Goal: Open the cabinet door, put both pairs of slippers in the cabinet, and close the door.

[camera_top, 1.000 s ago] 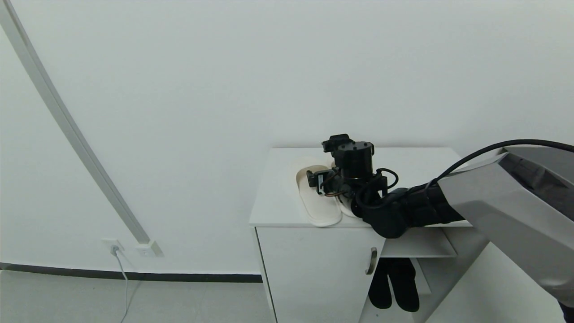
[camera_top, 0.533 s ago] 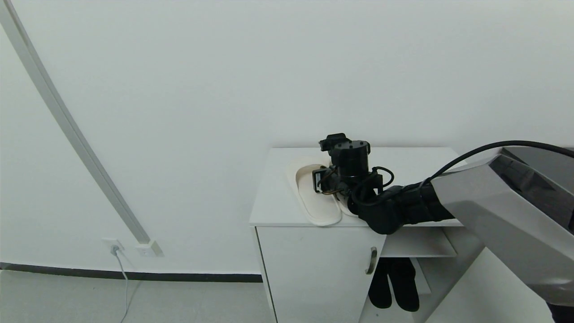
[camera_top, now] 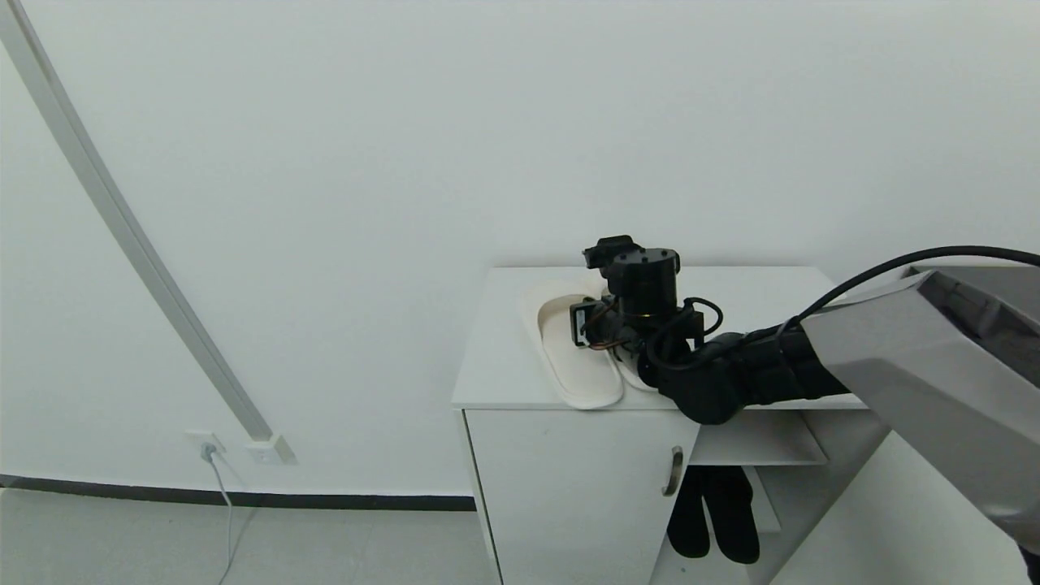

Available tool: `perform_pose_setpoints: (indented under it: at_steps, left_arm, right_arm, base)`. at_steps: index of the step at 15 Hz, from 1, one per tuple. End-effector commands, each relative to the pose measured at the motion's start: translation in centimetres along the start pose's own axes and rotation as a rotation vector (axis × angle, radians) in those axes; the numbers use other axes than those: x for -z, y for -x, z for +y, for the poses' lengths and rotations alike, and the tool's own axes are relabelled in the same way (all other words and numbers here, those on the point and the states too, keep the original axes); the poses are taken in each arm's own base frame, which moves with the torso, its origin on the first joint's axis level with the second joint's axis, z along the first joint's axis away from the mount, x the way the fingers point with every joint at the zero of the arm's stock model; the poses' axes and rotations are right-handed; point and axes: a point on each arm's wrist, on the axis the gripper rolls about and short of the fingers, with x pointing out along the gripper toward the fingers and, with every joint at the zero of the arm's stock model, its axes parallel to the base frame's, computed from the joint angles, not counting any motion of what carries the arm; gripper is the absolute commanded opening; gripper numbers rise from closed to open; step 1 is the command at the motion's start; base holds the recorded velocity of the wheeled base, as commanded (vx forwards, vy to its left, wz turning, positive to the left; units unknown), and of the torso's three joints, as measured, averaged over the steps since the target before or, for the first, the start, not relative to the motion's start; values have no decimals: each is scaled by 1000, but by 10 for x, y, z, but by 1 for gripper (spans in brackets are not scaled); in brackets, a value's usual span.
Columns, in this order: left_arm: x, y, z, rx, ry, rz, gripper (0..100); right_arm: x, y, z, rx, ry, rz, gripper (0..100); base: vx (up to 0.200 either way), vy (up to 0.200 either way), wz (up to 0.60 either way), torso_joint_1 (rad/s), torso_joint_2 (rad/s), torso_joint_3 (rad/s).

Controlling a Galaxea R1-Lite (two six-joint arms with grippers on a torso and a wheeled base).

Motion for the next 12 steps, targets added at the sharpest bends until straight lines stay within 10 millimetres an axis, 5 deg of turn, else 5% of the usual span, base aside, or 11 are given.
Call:
perform_pose_setpoints:
  at_steps: [1,8,12]
  left_arm:
    - [0,0,0,0,0,1,0]
    - [0,0,0,0,0,1,0]
    - [0,0,0,1,0,1,0]
  right_arm:
    - [-20,34,-7,-17,-10,-10,0]
    - [-8,125,-30,-175,-10,29,0]
    - [0,164,-21,-264,-14,61,0]
  base:
    - [0,0,0,0,0,0]
    - [0,0,0,0,0,0]
    - [0,0,0,0,0,0]
